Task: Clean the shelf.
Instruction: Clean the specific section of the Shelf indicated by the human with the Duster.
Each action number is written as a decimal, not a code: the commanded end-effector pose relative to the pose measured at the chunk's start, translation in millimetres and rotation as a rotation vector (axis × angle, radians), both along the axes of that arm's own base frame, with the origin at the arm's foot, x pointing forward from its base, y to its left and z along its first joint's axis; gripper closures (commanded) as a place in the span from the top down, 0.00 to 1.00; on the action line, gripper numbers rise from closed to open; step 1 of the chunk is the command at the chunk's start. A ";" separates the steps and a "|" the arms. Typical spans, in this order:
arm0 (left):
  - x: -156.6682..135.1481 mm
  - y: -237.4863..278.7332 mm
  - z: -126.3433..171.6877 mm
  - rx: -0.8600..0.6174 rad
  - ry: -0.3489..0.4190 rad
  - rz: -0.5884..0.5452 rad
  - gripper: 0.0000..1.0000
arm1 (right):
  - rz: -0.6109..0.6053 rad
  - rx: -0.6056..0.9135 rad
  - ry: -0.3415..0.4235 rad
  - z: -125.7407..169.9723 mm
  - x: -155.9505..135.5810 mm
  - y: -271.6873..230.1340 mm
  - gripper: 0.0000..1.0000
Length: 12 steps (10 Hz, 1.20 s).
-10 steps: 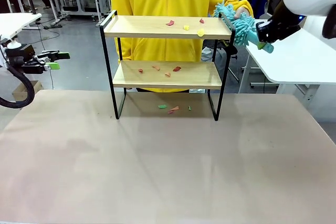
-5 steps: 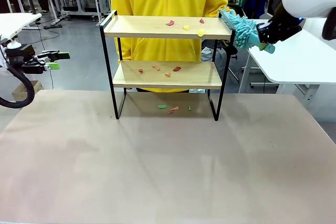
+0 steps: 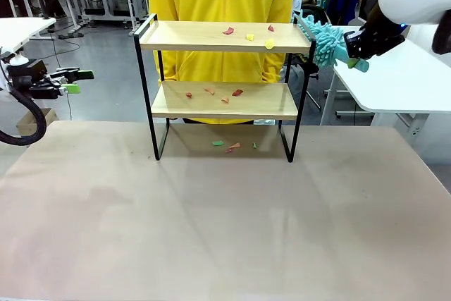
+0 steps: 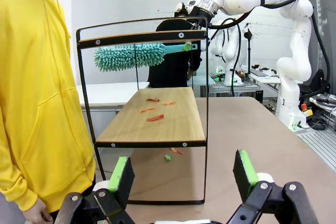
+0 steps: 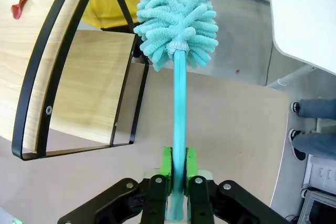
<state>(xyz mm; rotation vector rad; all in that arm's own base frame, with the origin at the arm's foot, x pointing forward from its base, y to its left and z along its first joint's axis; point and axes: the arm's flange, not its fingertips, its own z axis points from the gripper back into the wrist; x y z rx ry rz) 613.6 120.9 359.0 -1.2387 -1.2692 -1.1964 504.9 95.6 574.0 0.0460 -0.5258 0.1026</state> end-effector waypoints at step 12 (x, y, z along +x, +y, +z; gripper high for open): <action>-1.1 0.0 2.4 -0.001 -0.015 0.001 1.00 | 0.435 -0.447 0.306 8.3 -52.7 -143.9 0.13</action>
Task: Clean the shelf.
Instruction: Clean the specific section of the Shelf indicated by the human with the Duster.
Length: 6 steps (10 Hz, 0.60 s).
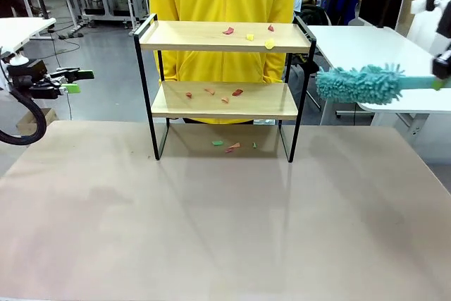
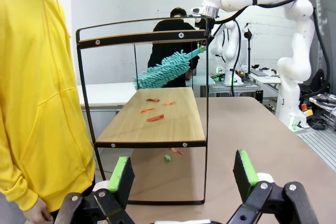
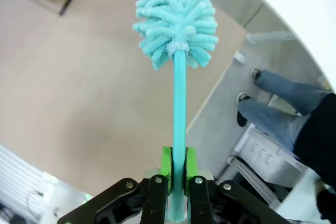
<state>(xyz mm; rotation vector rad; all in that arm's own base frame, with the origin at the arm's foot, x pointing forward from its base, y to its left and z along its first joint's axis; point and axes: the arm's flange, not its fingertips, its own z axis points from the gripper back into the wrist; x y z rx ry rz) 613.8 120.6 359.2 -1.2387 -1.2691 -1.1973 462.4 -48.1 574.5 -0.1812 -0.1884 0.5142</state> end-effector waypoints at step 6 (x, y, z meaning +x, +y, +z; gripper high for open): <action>-1.3 0.3 2.3 -0.001 -0.014 0.002 1.00 | 0.692 -0.175 0.236 -1.3 -95.1 21.1 0.13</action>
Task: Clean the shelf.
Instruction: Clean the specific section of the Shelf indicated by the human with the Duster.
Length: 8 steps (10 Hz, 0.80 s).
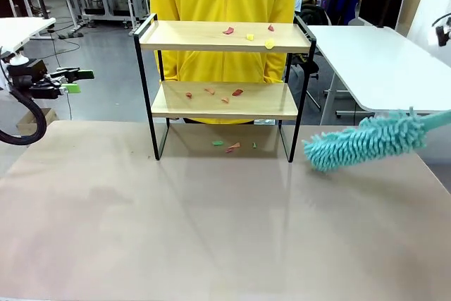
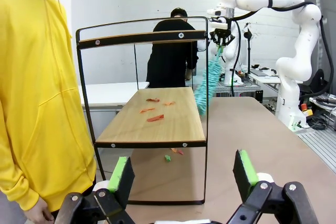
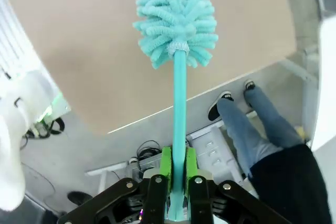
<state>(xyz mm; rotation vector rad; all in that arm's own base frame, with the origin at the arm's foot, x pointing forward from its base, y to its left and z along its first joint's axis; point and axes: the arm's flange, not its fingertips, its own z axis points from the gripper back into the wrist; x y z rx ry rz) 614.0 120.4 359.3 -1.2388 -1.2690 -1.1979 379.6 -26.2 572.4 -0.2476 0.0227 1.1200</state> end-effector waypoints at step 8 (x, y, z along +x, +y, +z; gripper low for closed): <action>-1.5 0.6 2.2 -0.001 -0.014 0.002 1.00 | 0.415 0.066 0.201 -19.0 -40.0 78.6 0.13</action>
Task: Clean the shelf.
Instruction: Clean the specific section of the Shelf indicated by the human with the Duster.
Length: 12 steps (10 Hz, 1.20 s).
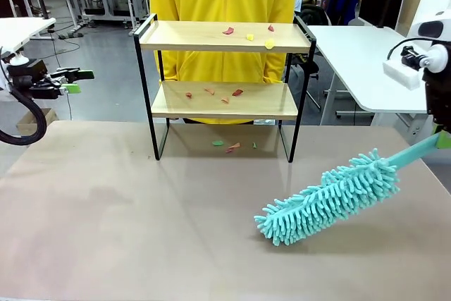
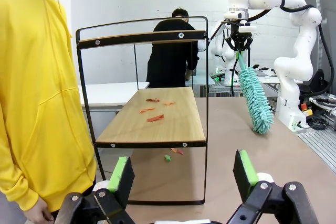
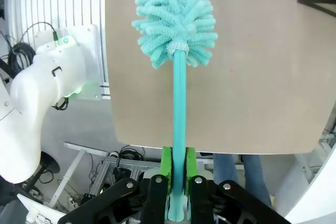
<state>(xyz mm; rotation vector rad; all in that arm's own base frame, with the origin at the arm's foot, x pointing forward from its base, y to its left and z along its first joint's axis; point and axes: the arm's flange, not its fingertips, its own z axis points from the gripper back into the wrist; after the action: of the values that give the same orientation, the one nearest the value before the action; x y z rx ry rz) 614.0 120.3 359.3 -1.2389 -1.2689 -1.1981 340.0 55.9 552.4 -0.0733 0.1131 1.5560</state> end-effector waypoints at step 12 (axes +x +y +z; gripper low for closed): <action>-1.5 0.7 2.1 -0.001 -0.014 0.003 1.00 | -0.002 -0.007 -0.002 0.9 -0.4 -3.4 0.13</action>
<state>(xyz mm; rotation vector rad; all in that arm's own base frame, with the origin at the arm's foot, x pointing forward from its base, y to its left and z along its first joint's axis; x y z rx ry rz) 614.0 120.3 359.3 -1.2389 -1.2689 -1.1981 340.1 54.5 552.4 -0.0743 0.1148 1.5526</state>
